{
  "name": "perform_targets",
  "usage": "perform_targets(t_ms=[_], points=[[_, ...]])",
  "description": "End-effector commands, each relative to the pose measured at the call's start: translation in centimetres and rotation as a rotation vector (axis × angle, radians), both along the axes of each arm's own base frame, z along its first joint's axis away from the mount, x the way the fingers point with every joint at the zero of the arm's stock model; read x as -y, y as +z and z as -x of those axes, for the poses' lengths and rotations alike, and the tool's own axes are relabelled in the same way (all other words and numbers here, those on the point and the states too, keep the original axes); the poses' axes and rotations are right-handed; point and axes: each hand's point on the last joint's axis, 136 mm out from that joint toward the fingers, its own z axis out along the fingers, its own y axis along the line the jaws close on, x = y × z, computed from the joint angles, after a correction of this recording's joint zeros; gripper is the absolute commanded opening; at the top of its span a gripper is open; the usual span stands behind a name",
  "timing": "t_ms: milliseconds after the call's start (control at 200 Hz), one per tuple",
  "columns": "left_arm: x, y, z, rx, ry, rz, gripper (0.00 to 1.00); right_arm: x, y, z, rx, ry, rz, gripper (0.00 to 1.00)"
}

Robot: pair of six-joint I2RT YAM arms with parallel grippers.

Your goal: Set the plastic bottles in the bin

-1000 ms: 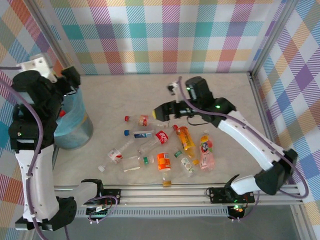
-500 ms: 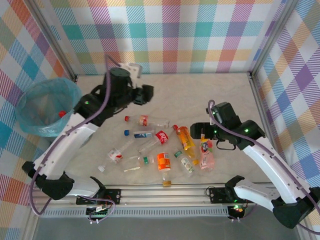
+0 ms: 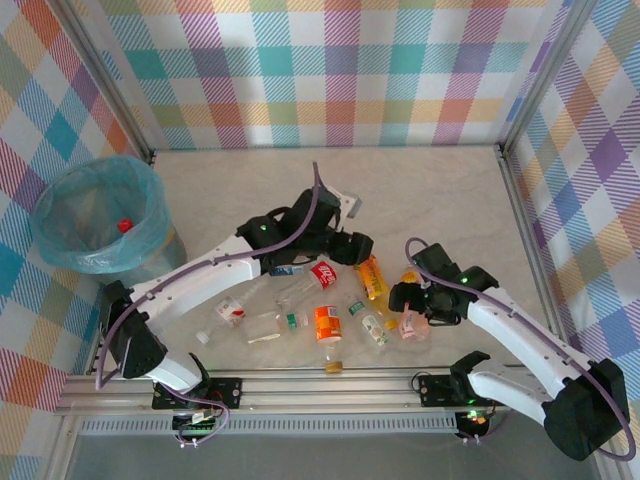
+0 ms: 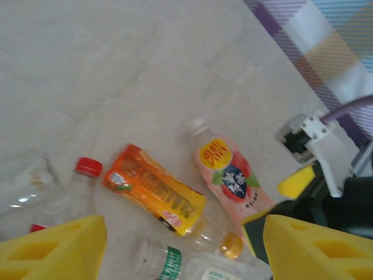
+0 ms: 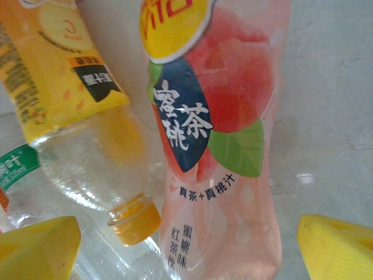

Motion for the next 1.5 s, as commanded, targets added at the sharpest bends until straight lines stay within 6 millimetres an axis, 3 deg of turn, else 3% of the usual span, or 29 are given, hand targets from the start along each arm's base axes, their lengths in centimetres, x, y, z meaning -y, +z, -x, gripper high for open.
perform_targets(t_ms=[0, 230, 735, 1080, 1270, 1380, 1495], points=[[1.8, -0.3, 1.0, -0.042, -0.024, 0.079, 0.71, -0.4, -0.8, -0.7, 0.011, -0.054, -0.039, 0.94], [2.3, -1.8, 1.4, -0.085, -0.021, 0.068, 0.72, 0.2, -2.4, -1.4, 0.021, -0.065, -0.004, 0.91], [0.5, -1.3, 0.8, -0.028, 0.015, -0.012, 0.72, 1.1, -4.1, -2.7, 0.025, -0.079, -0.001, 0.82], [0.7, -1.4, 0.6, -0.03, 0.024, -0.011, 0.72, 0.8, -4.7, -2.9, 0.012, -0.057, -0.037, 0.75], [0.2, 0.5, 0.1, 0.023, 0.041, -0.003, 0.72, 1.1, -2.8, -3.4, 0.068, -0.016, -0.024, 0.68], [-0.6, 2.4, -0.2, 0.076, 0.066, 0.003, 0.72, 0.7, -0.2, -4.1, 0.156, 0.015, -0.049, 0.67], [-2.8, 5.1, -1.0, 0.167, 0.137, -0.008, 0.74, -0.1, 3.2, -5.0, 0.271, 0.062, -0.103, 0.64]])
